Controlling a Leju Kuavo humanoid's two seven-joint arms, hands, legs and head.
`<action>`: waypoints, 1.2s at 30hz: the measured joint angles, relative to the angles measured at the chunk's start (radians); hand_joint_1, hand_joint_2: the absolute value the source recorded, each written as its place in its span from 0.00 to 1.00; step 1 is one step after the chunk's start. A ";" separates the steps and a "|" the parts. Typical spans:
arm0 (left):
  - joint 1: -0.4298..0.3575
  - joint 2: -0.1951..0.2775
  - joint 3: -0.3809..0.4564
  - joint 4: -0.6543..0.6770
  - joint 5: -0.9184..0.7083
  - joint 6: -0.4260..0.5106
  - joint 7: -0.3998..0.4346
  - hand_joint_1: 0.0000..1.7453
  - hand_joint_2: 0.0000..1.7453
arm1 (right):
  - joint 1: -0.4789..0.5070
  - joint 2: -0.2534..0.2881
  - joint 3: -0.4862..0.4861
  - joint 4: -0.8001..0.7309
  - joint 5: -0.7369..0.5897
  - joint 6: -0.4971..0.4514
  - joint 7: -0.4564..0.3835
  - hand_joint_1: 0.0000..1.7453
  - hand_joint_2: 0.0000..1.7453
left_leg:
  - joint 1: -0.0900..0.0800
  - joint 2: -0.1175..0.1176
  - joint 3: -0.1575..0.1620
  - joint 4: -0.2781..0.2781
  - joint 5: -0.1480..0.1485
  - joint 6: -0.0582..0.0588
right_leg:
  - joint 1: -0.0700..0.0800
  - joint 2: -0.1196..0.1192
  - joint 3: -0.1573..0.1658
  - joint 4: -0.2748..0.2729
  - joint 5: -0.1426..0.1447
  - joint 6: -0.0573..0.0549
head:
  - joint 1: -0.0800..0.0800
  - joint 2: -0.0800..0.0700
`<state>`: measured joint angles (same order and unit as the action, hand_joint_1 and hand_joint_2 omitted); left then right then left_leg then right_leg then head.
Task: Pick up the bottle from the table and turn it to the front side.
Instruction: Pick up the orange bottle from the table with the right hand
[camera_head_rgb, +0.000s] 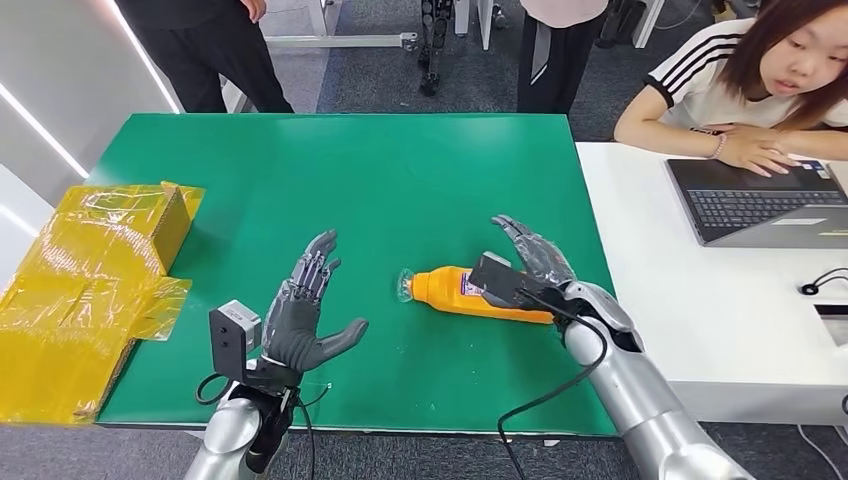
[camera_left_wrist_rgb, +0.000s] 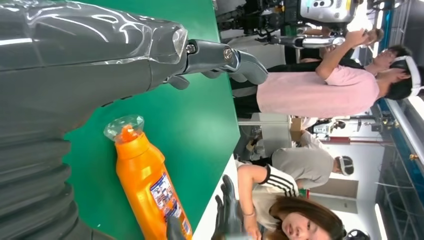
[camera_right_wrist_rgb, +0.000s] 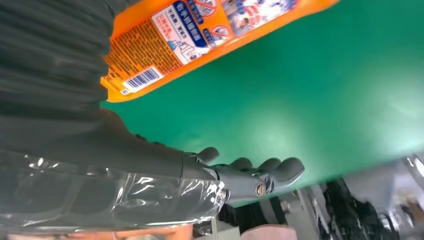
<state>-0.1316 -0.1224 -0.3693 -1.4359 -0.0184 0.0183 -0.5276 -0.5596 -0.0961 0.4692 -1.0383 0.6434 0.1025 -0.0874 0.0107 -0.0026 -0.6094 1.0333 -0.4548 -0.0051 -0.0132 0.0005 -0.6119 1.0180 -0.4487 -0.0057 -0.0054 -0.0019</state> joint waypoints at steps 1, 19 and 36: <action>0.000 -0.001 0.000 0.000 0.000 -0.004 0.005 0.00 1.00 | -0.024 -0.003 0.014 0.033 0.008 0.021 0.002 0.00 1.00 | 0.000 0.000 0.000 0.000 0.000 0.000 | 0.000 0.000 0.000 0.000 0.000 0.000 | 0.000 0.000; 0.012 -0.009 0.001 0.000 0.151 -0.136 0.081 0.00 1.00 | -0.174 -0.089 0.248 0.266 0.083 0.259 0.055 0.00 1.00 | 0.000 -0.001 0.000 0.000 0.000 0.000 | 0.000 -0.001 0.000 0.000 0.000 0.000 | 0.000 0.000; 0.042 -0.008 0.010 0.000 0.197 -0.158 0.091 0.00 1.00 | -0.184 -0.117 0.324 0.253 0.105 0.252 0.087 1.00 1.00 | 0.000 -0.001 0.000 0.000 0.000 0.000 | 0.000 -0.001 0.000 0.000 0.000 0.000 | 0.000 0.000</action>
<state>-0.0897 -0.1309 -0.3595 -1.4359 0.1790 -0.1402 -0.4364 -0.7433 -0.2129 0.7931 -0.7851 0.7482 0.3546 -0.0008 0.0107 -0.0037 -0.6093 1.0337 -0.4549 -0.0049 -0.0131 -0.0005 -0.6115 1.0180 -0.4487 -0.0055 -0.0057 -0.0019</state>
